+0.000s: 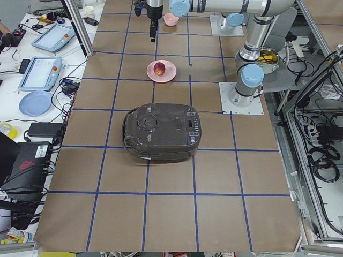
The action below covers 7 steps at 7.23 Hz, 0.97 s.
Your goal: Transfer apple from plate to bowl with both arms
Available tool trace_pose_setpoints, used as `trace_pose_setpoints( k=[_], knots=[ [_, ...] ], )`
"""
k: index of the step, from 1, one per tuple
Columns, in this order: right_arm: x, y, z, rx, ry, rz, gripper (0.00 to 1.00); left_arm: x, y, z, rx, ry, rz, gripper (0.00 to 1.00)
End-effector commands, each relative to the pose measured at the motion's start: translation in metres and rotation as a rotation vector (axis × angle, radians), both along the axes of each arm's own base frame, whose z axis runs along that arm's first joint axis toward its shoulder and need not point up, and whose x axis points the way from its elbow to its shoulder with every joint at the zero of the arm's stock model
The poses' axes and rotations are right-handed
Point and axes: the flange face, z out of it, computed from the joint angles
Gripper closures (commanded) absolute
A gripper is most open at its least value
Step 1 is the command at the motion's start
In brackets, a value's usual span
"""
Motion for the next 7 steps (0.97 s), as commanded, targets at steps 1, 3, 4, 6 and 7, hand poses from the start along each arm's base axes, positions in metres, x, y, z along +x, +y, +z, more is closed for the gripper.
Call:
trace_pose_setpoints(
  k=[1,3,4,6,7],
  knots=[
    [-0.01,-0.017,-0.017,0.014,-0.006,0.029,0.0,-0.002,-0.004,-0.007,0.012,0.0,0.011,0.0],
    [-0.065,-0.038,-0.038,0.054,-0.013,0.098,0.0,-0.002,-0.002,-0.004,0.008,-0.003,0.001,0.0],
    [-0.108,-0.05,-0.062,0.098,-0.035,0.093,0.0,-0.002,-0.003,-0.006,0.011,-0.004,-0.001,0.0],
    [-0.167,-0.051,-0.115,0.155,-0.077,0.195,0.0,0.003,-0.01,-0.008,-0.001,0.012,0.029,0.0],
    [-0.175,-0.05,-0.168,0.183,-0.079,0.218,0.0,0.004,-0.014,-0.013,-0.004,0.004,0.019,0.0]
  ],
)
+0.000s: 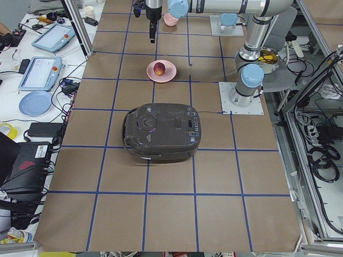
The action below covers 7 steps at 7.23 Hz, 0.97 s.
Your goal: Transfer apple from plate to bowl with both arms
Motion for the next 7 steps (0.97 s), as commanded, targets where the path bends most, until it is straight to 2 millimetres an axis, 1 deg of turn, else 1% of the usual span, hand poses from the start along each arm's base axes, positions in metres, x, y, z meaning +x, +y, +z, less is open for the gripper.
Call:
trace_pose_setpoints(
  k=[1,2,3,4,5,6,7],
  knots=[
    [-0.02,0.009,-0.083,0.023,-0.01,0.082,0.0,-0.001,-0.002,-0.027,0.031,-0.007,0.006,0.0],
    [-0.018,0.022,-0.127,0.072,-0.028,0.072,0.0,-0.003,0.004,-0.054,0.07,0.001,0.039,0.0],
    [-0.021,0.026,-0.144,0.044,0.003,0.073,0.0,-0.004,0.005,-0.087,0.073,0.003,0.044,0.0],
    [-0.027,0.028,-0.155,0.062,0.004,0.063,0.0,-0.005,0.004,-0.119,0.033,0.011,0.043,0.0],
    [-0.027,0.029,-0.164,0.082,-0.001,0.059,0.15,-0.012,0.012,-0.152,0.064,0.006,0.037,0.0],
    [-0.027,0.03,-0.166,0.092,-0.004,0.059,0.58,-0.023,0.016,-0.173,0.093,0.002,0.03,0.0],
    [-0.026,0.03,-0.167,0.096,-0.007,0.058,0.8,-0.034,0.018,-0.185,0.116,-0.001,0.056,0.0]
  ],
)
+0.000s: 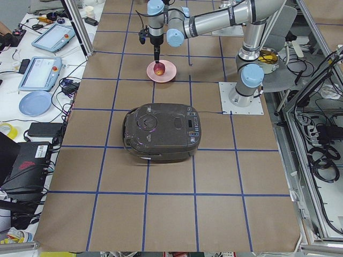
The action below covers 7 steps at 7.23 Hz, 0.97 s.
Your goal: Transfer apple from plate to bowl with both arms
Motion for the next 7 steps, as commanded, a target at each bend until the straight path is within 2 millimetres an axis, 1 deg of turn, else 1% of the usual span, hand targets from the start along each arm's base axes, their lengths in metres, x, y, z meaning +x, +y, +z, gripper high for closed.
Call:
trace_pose_setpoints(
  k=[1,2,3,4,5,6,7],
  knots=[
    [0.001,0.004,-0.003,0.028,-0.008,-0.008,1.0,-0.015,0.0,-0.031,0.029,-0.002,0.023,0.0],
    [0.001,0.007,-0.002,0.05,-0.014,-0.011,1.0,-0.017,-0.012,-0.044,-0.008,0.003,0.021,0.03],
    [0.001,0.007,-0.002,0.052,-0.015,-0.011,1.0,-0.017,-0.016,-0.064,0.017,-0.002,0.023,0.02],
    [0.002,0.007,0.001,0.053,-0.013,-0.023,1.0,-0.017,-0.02,-0.077,0.023,-0.002,0.024,0.02],
    [0.005,0.008,0.016,0.077,-0.013,-0.109,1.0,-0.021,-0.023,-0.085,0.019,0.001,0.05,0.02],
    [0.025,0.001,0.04,0.056,-0.04,-0.237,1.0,-0.022,-0.024,-0.088,0.018,0.002,0.085,0.01],
    [0.058,-0.008,0.051,0.066,-0.114,-0.263,1.0,-0.023,-0.024,-0.098,0.036,-0.002,0.084,0.01]
  ],
)
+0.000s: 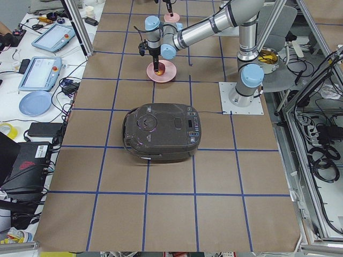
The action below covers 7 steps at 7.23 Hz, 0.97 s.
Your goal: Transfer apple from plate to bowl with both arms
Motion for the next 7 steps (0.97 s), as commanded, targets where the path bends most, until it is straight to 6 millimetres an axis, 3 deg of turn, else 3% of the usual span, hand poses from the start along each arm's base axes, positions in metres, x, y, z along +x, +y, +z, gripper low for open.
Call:
trace_pose_setpoints(
  k=[1,3,4,5,7],
  knots=[
    [0.062,-0.01,0.019,0.015,-0.051,-0.108,1.0,-0.002,0.0,-0.021,0.032,-0.006,0.011,0.01],
    [0.155,-0.005,0.016,-0.023,-0.022,-0.046,1.0,-0.003,0.003,-0.029,0.046,-0.008,0.004,0.01],
    [0.169,0.002,-0.001,0.009,-0.024,-0.019,1.0,-0.002,0.001,-0.031,0.032,-0.017,-0.005,0.08],
    [0.176,0.0,-0.017,-0.009,-0.08,-0.035,1.0,-0.001,0.0,-0.037,0.043,-0.02,-0.003,0.23],
    [0.178,0.004,-0.033,-0.013,-0.101,-0.053,1.0,0.002,-0.001,-0.034,0.033,-0.053,-0.005,0.63]
  ],
)
